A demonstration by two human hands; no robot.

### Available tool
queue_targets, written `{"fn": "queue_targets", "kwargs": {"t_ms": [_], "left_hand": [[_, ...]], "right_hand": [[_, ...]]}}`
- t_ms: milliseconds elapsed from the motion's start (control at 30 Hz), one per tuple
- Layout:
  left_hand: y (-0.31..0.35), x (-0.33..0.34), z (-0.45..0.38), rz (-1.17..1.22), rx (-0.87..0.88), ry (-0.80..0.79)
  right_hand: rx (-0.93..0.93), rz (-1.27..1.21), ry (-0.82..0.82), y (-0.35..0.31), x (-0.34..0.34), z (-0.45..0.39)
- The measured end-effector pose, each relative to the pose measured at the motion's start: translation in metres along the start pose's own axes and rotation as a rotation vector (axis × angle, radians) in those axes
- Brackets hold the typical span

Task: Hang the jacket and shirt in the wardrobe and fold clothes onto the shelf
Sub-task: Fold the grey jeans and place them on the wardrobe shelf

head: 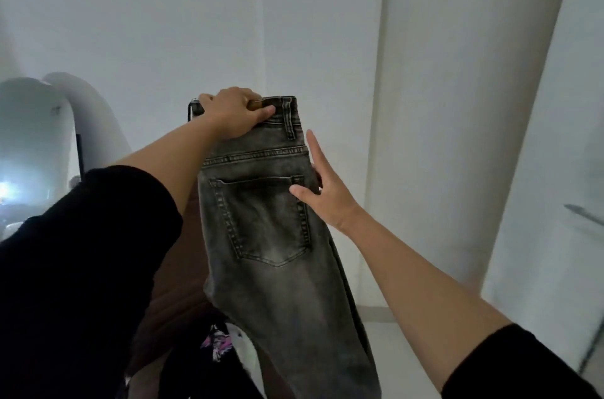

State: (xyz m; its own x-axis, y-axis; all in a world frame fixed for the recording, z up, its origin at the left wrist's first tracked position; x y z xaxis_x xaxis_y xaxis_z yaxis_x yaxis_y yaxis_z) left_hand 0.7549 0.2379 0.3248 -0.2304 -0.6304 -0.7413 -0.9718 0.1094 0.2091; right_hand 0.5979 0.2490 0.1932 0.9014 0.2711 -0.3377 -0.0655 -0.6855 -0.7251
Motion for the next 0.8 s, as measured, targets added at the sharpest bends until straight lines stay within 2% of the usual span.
{"fn": "queue_targets", "kwargs": {"t_ms": [67, 200, 333, 433, 533, 667, 800], "left_hand": [[0.005, 0.003, -0.007, 0.025, 0.033, 0.021], [0.011, 0.005, -0.021, 0.051, 0.095, 0.067], [0.008, -0.004, -0.042, 0.054, 0.097, 0.161], [0.01, 0.003, -0.048, -0.016, 0.11, 0.194], [0.001, 0.013, -0.05, 0.013, 0.062, 0.215], [-0.014, 0.047, -0.048, 0.092, 0.057, 0.014], [-0.06, 0.101, -0.017, 0.158, -0.186, -0.195]], "right_hand": [[-0.026, 0.105, 0.0, -0.002, 0.004, -0.002], [0.06, 0.272, -0.014, 0.021, 0.005, 0.008], [0.199, 0.256, -0.081, 0.061, 0.012, 0.021], [0.223, 0.283, -0.05, 0.065, 0.011, 0.009], [0.247, 0.239, -0.007, 0.067, 0.012, -0.001], [0.283, 0.146, 0.072, 0.07, 0.01, -0.01], [0.253, 0.073, 0.179, 0.058, 0.004, -0.034]]}}
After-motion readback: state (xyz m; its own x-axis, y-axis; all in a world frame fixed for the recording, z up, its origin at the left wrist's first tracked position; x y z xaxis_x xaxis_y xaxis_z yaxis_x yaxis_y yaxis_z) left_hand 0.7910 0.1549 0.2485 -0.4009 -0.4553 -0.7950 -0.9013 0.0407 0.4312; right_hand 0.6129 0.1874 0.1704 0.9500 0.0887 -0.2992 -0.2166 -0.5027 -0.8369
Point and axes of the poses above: each hand's wrist, its own z-axis away from the middle knuckle, its own x-axis out of the palm, y = z × x, the point moved 9 cm from there along -z, towards the middle knuckle, and after that the axes turned 1 degree about -z, right-handed, at the moved point
